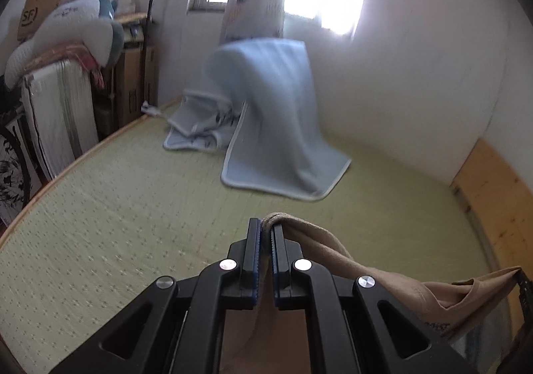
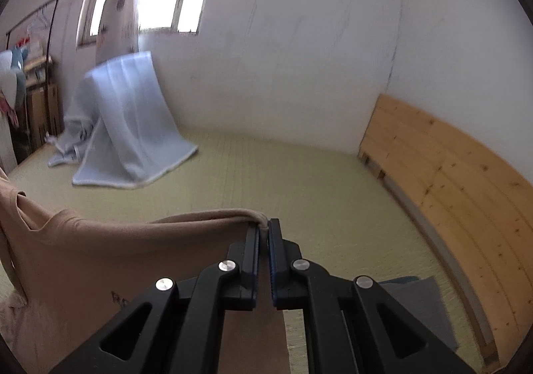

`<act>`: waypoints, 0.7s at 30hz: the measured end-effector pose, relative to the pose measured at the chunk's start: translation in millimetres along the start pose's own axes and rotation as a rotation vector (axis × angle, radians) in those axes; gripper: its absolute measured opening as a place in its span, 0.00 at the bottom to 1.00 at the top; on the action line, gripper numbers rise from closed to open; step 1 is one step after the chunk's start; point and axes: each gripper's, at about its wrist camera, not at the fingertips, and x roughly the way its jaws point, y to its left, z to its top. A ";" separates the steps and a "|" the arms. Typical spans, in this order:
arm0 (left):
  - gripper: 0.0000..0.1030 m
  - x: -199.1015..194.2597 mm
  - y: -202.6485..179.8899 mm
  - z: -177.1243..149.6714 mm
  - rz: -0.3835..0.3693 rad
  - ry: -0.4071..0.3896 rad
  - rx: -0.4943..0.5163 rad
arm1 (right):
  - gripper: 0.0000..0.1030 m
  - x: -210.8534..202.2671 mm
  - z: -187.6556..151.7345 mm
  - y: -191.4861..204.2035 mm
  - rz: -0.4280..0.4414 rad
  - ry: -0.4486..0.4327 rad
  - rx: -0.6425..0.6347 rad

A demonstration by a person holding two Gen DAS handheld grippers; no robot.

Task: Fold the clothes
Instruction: 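Lift the tan shirt high with both tools, holding it stretched between them, then lower the shirt flat onto the bed and open both tools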

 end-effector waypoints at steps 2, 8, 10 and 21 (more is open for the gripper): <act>0.04 26.7 -0.8 -3.2 0.012 0.016 0.000 | 0.04 30.7 -6.2 3.7 0.000 0.024 -0.006; 0.04 99.5 -12.9 3.6 0.043 0.042 0.040 | 0.03 117.0 -9.9 9.5 -0.005 0.090 -0.017; 0.04 119.4 -17.1 6.4 0.056 0.049 0.060 | 0.04 142.4 -10.6 9.3 -0.002 0.114 -0.022; 0.05 234.1 -12.2 -4.1 0.130 0.114 0.101 | 0.04 268.8 -33.2 46.7 -0.010 0.254 -0.068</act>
